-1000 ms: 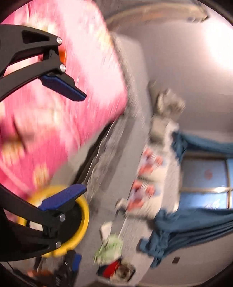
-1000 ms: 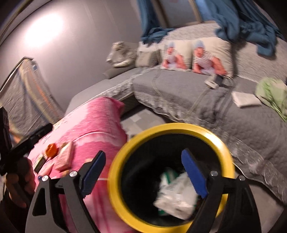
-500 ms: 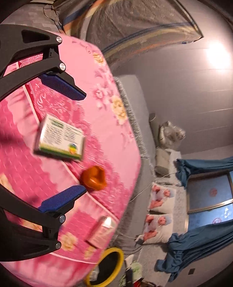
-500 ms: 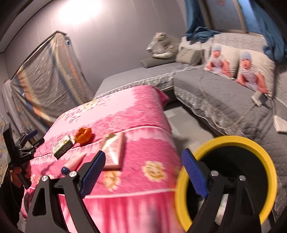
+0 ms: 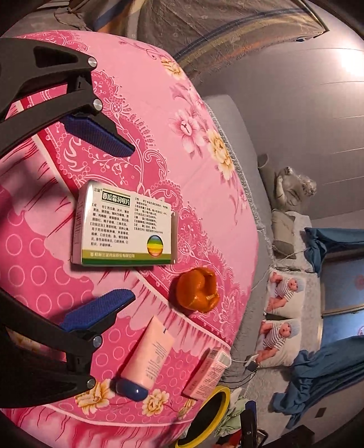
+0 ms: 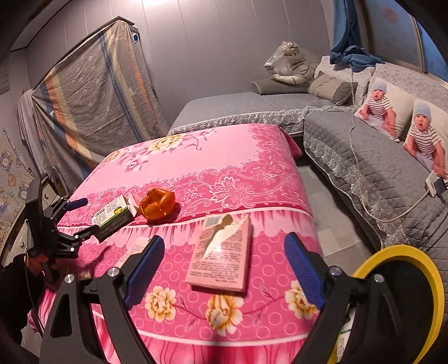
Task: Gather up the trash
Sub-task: 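Grasp the white medicine box with the left tool while the right tool grasps the pink box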
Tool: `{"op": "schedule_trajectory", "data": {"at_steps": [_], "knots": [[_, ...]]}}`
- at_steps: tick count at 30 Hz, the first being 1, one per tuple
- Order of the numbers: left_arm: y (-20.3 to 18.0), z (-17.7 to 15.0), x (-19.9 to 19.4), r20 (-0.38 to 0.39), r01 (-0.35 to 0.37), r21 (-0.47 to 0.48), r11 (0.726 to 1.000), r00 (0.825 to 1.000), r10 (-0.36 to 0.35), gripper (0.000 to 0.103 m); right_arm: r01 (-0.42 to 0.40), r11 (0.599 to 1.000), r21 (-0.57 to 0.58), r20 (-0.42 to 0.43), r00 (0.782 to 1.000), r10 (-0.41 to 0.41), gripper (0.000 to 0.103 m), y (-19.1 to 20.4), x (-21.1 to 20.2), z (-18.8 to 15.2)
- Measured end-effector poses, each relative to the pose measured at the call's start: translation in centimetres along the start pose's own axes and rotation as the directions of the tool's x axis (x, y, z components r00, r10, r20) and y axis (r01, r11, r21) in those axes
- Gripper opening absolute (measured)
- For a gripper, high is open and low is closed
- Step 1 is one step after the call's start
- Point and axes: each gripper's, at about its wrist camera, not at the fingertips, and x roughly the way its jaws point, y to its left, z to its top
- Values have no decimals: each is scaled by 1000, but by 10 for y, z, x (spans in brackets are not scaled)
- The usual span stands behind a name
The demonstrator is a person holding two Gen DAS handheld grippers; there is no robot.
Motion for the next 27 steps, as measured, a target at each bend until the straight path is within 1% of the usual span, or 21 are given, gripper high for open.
{"op": "schedule_trajectory", "data": {"at_steps": [4, 8, 12, 14, 15, 16, 17, 21, 25, 27], "knots": [[10, 0, 10, -28, 14, -45, 999, 999, -16, 91, -11, 1000, -4, -12, 1000, 10, 84, 3, 7, 0], [8, 0, 19, -62, 24, -40, 999, 998, -27, 91, -13, 1000, -9, -17, 1000, 13, 84, 4, 10, 0], [8, 0, 32, -105, 16, -31, 999, 994, -20, 89, -15, 1000, -1, -17, 1000, 15, 84, 2, 11, 1], [10, -1, 38, -125, 30, -43, 999, 992, -35, 82, -16, 1000, 4, -18, 1000, 16, 84, 0, 10, 0], [11, -2, 39, -131, 32, -50, 998, 991, -38, 80, -16, 1000, 7, -17, 1000, 16, 84, 0, 9, -1], [12, -2, 40, -134, 32, -55, 998, 990, -39, 75, -16, 1000, 9, -16, 1000, 16, 84, -1, 8, -2], [13, -2, 41, -135, 31, -58, 998, 990, -39, 67, -14, 1000, 12, -14, 1000, 15, 84, -2, 7, -2], [15, -1, 35, -115, 13, -68, 998, 993, -21, 65, -15, 1000, 21, -3, 1000, 15, 84, -4, 1, -2], [19, 5, 19, -84, 2, -106, 994, 996, -11, 65, -11, 1000, 17, 27, 1000, 10, 84, -3, -11, -1], [16, 9, 5, -59, 0, -110, 994, 998, -6, 65, 8, 1000, 17, 35, 999, -8, 84, -3, -15, 0]]}}
